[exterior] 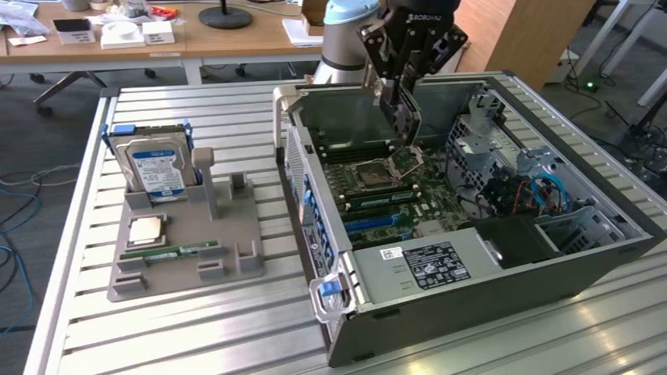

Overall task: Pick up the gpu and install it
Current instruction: 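Pick up the gpu and move the gpu toward the slot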

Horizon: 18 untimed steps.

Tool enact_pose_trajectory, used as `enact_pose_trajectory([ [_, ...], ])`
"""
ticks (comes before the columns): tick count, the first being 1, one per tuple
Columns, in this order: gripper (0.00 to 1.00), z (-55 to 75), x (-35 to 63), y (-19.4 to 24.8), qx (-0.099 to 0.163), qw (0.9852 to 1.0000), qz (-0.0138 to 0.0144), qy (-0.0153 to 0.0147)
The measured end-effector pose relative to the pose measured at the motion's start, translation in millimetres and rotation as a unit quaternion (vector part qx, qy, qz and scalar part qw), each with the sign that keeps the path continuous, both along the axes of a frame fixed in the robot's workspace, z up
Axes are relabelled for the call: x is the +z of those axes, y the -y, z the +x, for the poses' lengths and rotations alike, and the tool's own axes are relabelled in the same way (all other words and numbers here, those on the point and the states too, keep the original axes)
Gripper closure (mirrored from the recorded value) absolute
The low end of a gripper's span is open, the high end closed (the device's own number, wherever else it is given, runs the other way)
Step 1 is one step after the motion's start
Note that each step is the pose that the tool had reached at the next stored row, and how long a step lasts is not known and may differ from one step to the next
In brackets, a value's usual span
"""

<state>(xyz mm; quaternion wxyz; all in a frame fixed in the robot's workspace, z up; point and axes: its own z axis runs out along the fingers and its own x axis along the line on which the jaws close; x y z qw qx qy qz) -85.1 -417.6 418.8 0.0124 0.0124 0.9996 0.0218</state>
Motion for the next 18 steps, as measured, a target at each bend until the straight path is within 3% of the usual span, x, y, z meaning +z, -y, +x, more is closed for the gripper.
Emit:
enact_pose_trajectory([
  [18, 0.74, 34.8, -0.6, 0.0, 0.000, 1.0000, 0.0000, 0.0000],
])
